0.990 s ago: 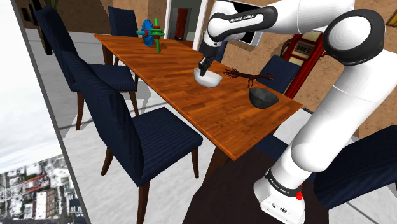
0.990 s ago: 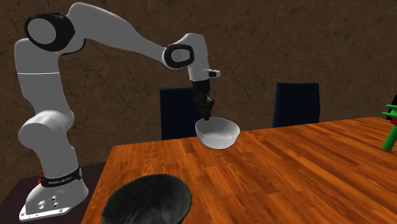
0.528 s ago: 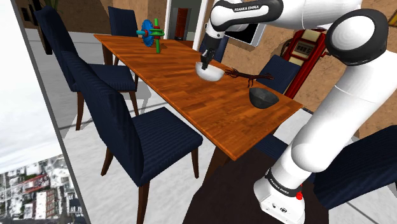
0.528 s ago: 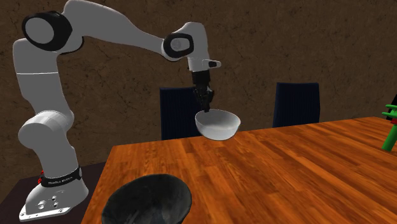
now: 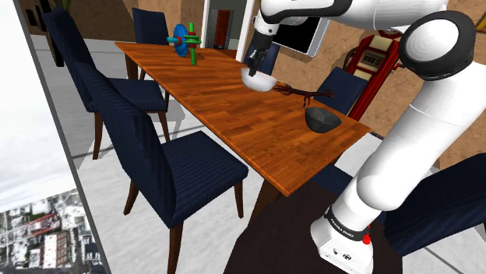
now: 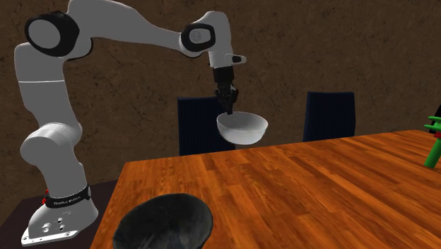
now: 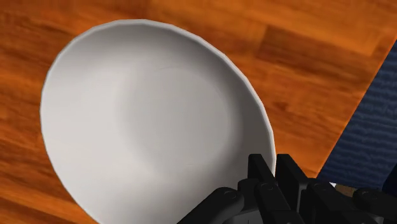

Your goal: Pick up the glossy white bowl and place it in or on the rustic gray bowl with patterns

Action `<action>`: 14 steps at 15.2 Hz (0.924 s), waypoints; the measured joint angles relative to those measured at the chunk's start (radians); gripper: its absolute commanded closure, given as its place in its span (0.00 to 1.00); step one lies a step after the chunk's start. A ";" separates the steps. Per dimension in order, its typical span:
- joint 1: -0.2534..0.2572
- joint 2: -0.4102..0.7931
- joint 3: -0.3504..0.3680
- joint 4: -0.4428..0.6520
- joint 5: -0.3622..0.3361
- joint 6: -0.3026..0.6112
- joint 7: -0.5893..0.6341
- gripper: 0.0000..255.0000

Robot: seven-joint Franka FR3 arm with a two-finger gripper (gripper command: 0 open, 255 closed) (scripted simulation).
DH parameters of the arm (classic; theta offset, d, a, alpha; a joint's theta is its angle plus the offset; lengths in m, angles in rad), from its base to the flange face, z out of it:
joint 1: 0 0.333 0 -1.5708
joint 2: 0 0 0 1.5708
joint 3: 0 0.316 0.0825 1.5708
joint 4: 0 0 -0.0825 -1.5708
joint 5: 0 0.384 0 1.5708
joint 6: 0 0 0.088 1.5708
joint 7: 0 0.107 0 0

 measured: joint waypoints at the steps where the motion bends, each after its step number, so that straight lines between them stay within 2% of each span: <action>1: -0.004 -0.015 -0.004 -0.011 -0.001 -0.004 -0.008 1.00; 14: -0.103 -0.316 -0.123 -0.275 -0.042 -0.021 -0.211 1.00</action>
